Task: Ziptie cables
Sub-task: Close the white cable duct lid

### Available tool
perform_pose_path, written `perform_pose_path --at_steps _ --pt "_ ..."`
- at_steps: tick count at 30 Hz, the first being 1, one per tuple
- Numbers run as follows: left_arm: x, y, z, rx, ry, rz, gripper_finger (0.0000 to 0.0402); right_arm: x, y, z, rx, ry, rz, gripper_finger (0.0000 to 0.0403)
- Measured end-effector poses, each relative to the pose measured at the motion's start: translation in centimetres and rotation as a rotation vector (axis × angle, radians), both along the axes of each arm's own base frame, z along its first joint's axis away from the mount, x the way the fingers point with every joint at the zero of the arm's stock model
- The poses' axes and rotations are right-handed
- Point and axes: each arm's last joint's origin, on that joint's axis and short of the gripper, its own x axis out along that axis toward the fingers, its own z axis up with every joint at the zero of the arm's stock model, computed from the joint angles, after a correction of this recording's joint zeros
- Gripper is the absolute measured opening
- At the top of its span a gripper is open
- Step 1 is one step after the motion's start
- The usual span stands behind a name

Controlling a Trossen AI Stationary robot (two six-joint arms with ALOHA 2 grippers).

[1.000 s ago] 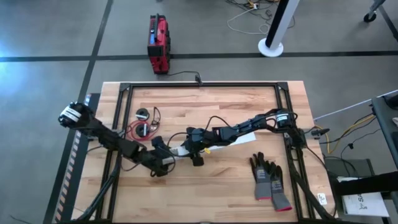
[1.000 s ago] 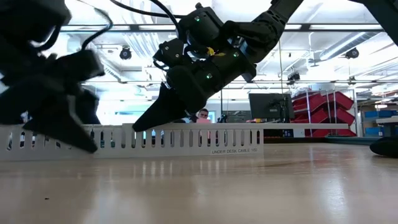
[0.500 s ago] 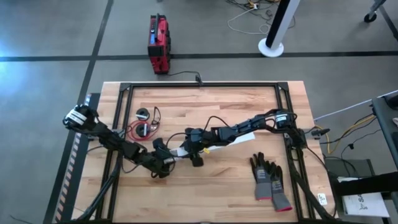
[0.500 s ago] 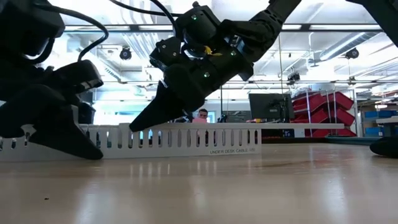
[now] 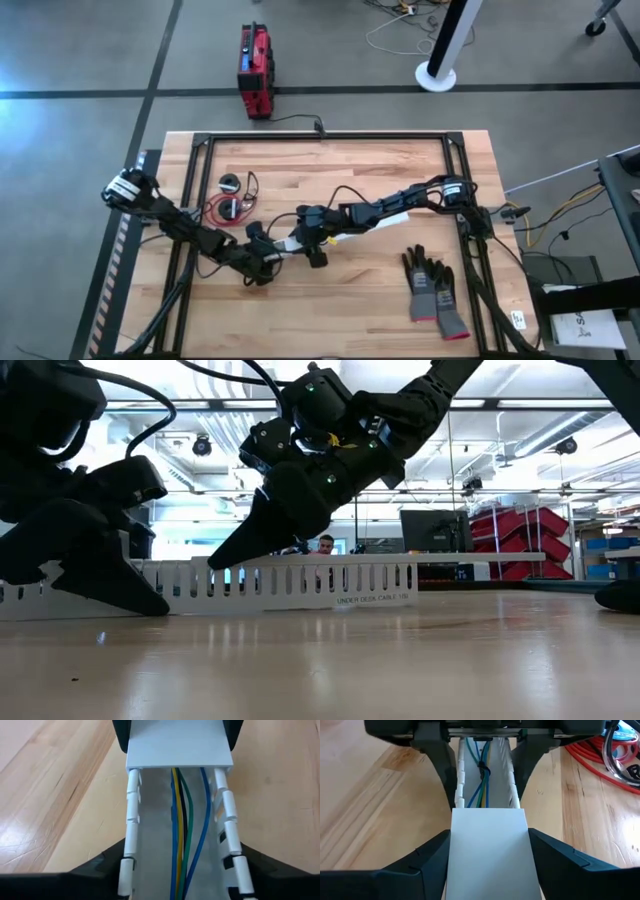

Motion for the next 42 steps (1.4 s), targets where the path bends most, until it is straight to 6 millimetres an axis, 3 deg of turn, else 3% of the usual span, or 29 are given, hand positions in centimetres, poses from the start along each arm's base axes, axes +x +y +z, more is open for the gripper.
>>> perform_pose_path --at_steps 7,12,25,42 --pt "0.1 0.0 0.0 -0.010 -0.010 0.012 0.0219 -0.3 0.0 -0.1 -0.035 0.050 0.058 0.0229" --pt "0.1 0.0 0.0 -0.009 -0.015 0.009 0.0226 -0.1 0.0 0.0 -0.015 0.037 -0.026 0.0225" --pt "0.2 0.1 0.1 0.017 -0.024 -0.006 0.0230 2.4 0.2 -1.0 0.011 0.028 -0.019 0.0224" --pt "0.2 0.1 0.0 -0.005 -0.017 0.006 0.0229 1.7 0.3 -0.1 -0.006 0.075 0.123 0.0226"
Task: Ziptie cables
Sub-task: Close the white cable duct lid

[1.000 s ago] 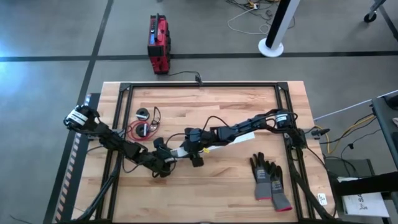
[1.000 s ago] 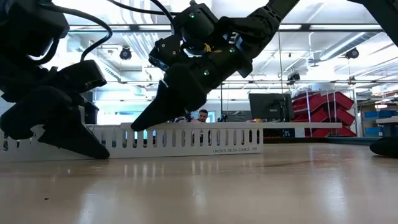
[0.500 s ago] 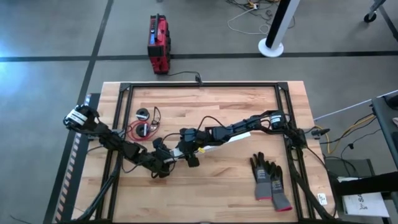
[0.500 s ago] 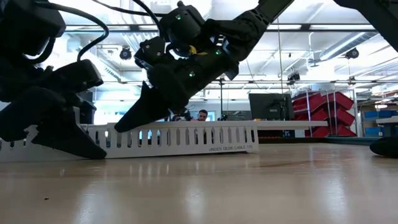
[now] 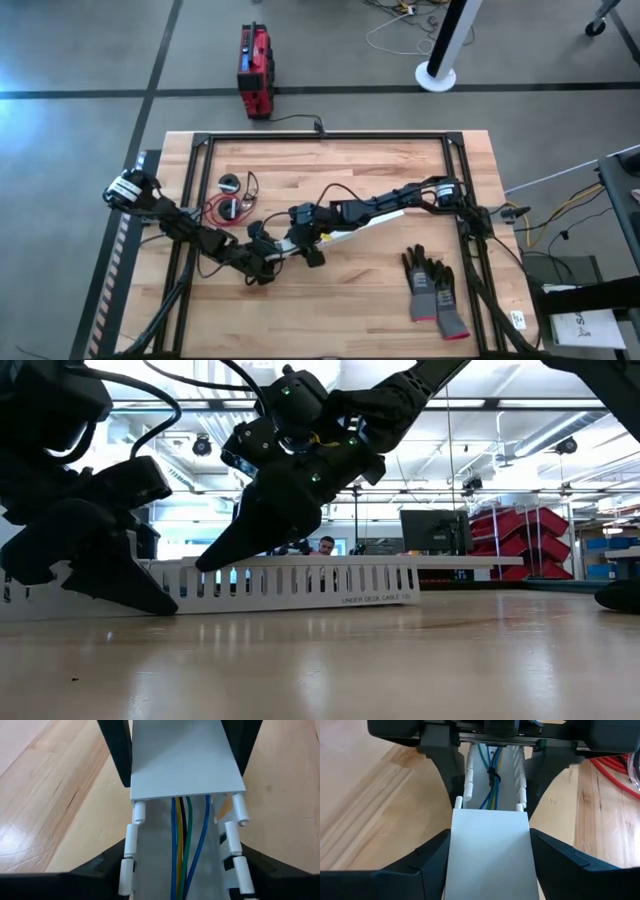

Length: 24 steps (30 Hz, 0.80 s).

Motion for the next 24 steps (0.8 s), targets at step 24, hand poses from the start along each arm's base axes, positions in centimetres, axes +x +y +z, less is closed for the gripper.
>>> perform_pose_path --at_steps 24 --pt "1.0 0.6 0.6 0.034 -0.046 -0.030 0.0229 0.7 0.1 -0.5 0.020 -0.082 -0.103 0.0225"
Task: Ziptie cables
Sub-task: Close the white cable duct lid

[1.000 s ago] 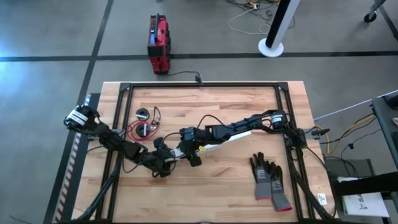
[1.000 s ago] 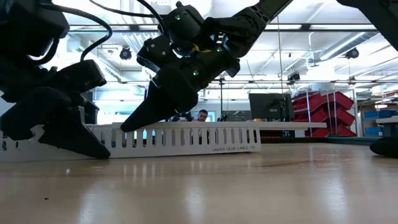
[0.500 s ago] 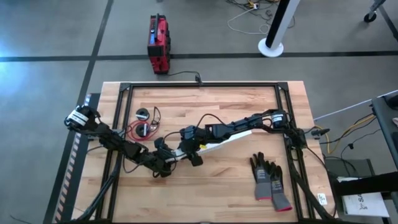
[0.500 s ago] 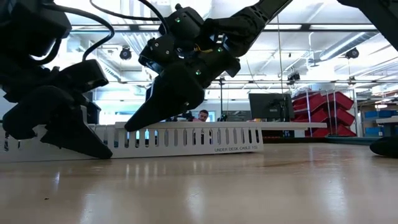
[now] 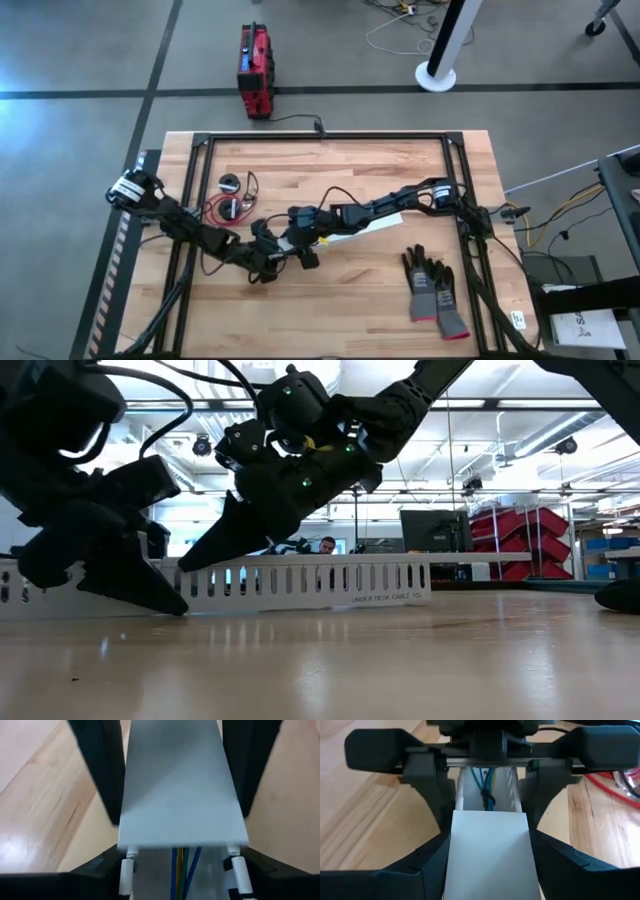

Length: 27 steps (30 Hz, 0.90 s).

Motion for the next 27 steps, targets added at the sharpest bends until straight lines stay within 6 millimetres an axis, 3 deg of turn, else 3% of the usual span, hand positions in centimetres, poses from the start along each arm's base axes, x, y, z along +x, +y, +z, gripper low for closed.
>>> perform_pose_path --at_steps 7,11,18,27 --pt "0.9 0.5 0.8 0.034 -0.024 -0.015 0.0222 0.0 -0.1 -0.2 0.002 0.000 -0.019 0.0228" --pt "0.6 0.7 1.6 0.011 -0.029 -0.010 0.0249 0.1 -0.3 0.0 -0.008 0.006 -0.024 0.0237" --pt "-1.6 0.9 2.9 -0.091 0.048 0.044 0.0299 -0.1 -0.3 -0.3 -0.015 0.028 -0.016 0.0275" --pt "-4.6 -0.1 2.3 -0.151 0.136 0.055 0.0306 -0.3 -0.6 -0.6 -0.006 0.048 -0.024 0.0291"
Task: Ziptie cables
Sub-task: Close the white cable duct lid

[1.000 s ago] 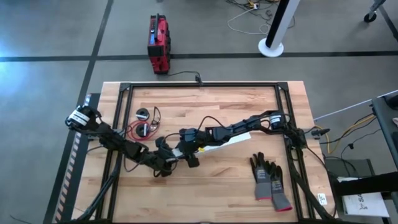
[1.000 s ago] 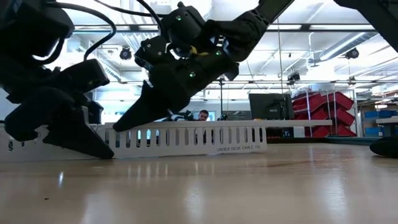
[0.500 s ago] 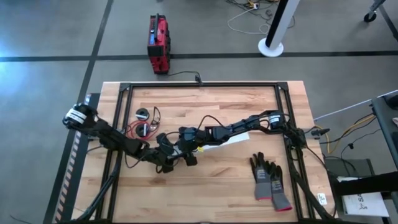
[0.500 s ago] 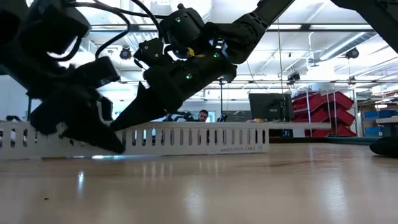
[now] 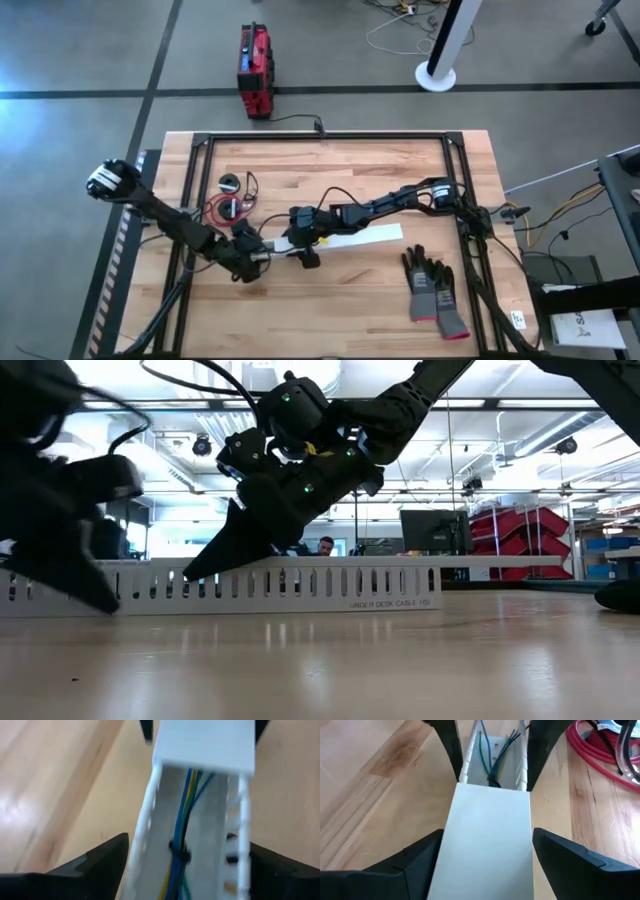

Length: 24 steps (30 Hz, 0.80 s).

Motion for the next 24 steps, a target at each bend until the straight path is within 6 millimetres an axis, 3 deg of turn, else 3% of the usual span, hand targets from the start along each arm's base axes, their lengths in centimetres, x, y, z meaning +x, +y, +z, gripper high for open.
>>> perform_pose_path --at_steps 7,15,24 --pt "-0.8 -0.1 -2.0 -0.027 -0.015 0.067 0.0306 -0.3 -0.1 0.7 -0.013 0.014 0.000 0.0274" --pt "1.0 -1.2 -2.9 -0.039 -0.117 0.088 0.0306 -1.4 -0.3 2.0 -0.043 0.118 0.021 0.0259" --pt "1.9 -1.8 -3.3 0.004 -0.105 0.066 0.0284 -1.3 0.4 2.1 -0.040 0.061 0.027 0.0239"
